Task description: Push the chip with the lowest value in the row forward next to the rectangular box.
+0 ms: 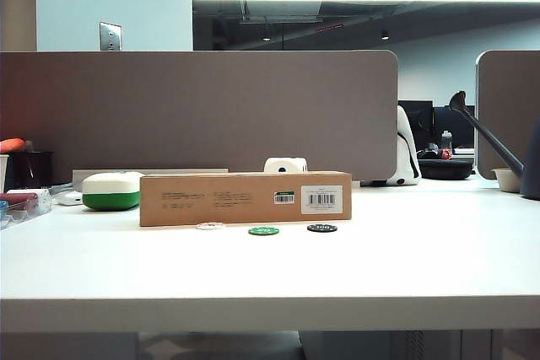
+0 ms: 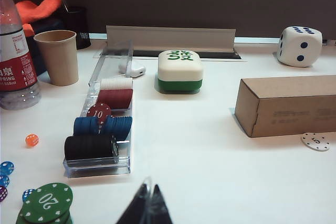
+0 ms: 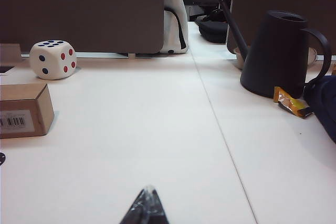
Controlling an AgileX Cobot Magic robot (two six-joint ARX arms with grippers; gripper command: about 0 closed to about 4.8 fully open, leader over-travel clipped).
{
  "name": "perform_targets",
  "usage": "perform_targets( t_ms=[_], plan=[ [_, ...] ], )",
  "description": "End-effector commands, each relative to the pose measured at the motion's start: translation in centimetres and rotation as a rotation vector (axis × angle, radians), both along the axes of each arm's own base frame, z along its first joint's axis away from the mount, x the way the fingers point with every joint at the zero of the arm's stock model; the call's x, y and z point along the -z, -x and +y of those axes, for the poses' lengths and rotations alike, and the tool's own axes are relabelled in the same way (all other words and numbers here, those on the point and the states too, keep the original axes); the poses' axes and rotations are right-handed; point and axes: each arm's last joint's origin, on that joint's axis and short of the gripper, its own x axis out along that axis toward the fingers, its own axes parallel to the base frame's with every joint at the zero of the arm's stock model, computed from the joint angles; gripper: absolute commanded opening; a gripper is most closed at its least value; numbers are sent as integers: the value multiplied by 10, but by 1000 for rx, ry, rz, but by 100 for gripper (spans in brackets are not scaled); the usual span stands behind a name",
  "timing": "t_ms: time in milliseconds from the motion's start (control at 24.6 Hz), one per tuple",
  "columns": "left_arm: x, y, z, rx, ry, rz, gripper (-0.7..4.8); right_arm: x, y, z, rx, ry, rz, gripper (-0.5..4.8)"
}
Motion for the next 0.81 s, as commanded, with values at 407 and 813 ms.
perform_targets(
  t_ms=[407, 813],
  plan=[
    [-3, 0, 0, 3, 0, -18, -5, 4, 0, 0, 3, -10, 33, -1],
    [-3, 0, 0, 4, 0, -18, -5, 4, 0, 0, 3, -37, 33, -1]
  ],
)
